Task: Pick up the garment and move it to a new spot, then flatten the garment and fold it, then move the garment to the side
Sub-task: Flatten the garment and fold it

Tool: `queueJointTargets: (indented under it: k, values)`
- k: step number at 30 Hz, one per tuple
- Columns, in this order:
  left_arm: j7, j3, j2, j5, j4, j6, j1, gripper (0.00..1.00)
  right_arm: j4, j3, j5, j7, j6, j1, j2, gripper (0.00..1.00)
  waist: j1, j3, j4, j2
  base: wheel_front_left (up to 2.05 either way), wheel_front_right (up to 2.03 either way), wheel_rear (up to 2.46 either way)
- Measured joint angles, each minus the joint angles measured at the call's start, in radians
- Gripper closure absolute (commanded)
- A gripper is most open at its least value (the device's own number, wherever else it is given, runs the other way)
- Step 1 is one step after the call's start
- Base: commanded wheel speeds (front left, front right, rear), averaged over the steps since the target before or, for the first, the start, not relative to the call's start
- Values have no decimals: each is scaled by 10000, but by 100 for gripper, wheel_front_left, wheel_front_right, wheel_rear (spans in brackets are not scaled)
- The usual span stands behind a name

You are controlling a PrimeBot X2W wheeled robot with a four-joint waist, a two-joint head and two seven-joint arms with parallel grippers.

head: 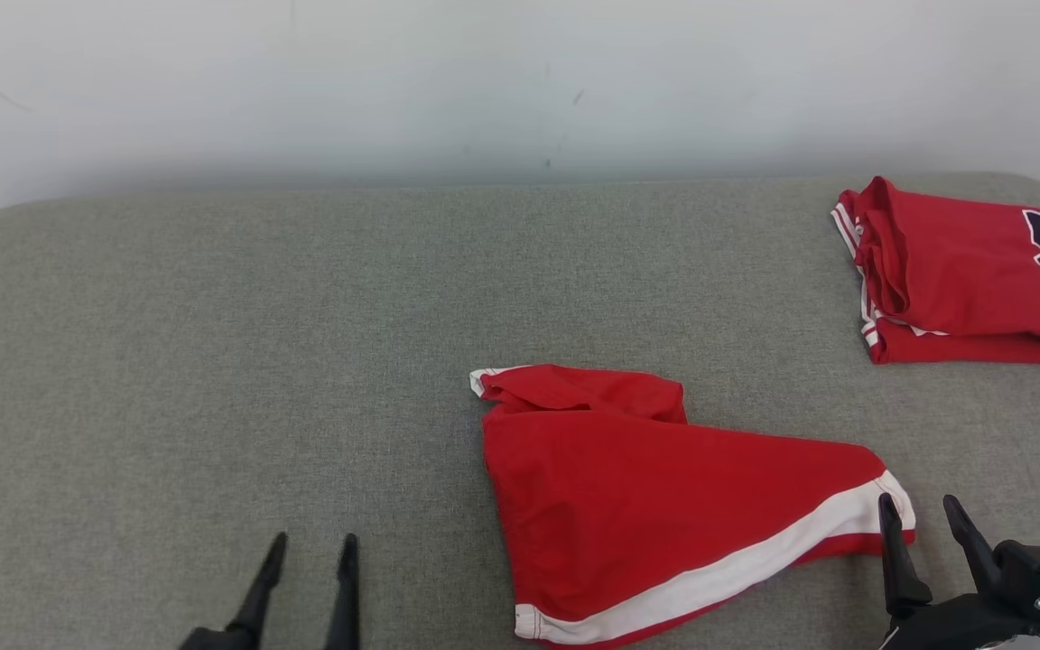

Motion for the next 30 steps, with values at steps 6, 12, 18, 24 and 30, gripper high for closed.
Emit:
queueJointTargets:
  k: [6,12,18,24,30]
  values:
    - [0,-1760,105,-339,151,-52,72,0,-190,-151,-192,-330,0,130,194,0,0,-125,0,0,0,0,0]
    - [0,-3741,706,-1170,631,-54,55,0,-345,-257,-357,-520,0,269,445,0,0,-172,-138,0,0,0,0]
    - [0,-4849,901,-1950,1682,-54,-545,0,-451,-259,-476,-637,0,403,681,0,-1,-160,-379,0,0,0,0]
    - [0,-5191,830,-2355,2307,-54,-1047,0,-510,-228,-518,-679,0,401,775,0,-1,-108,-593,0,0,0,0]
    - [0,-5448,798,-2727,2899,-54,-1463,0,-495,-198,-529,-692,0,385,777,0,0,-45,-754,0,0,0,0]
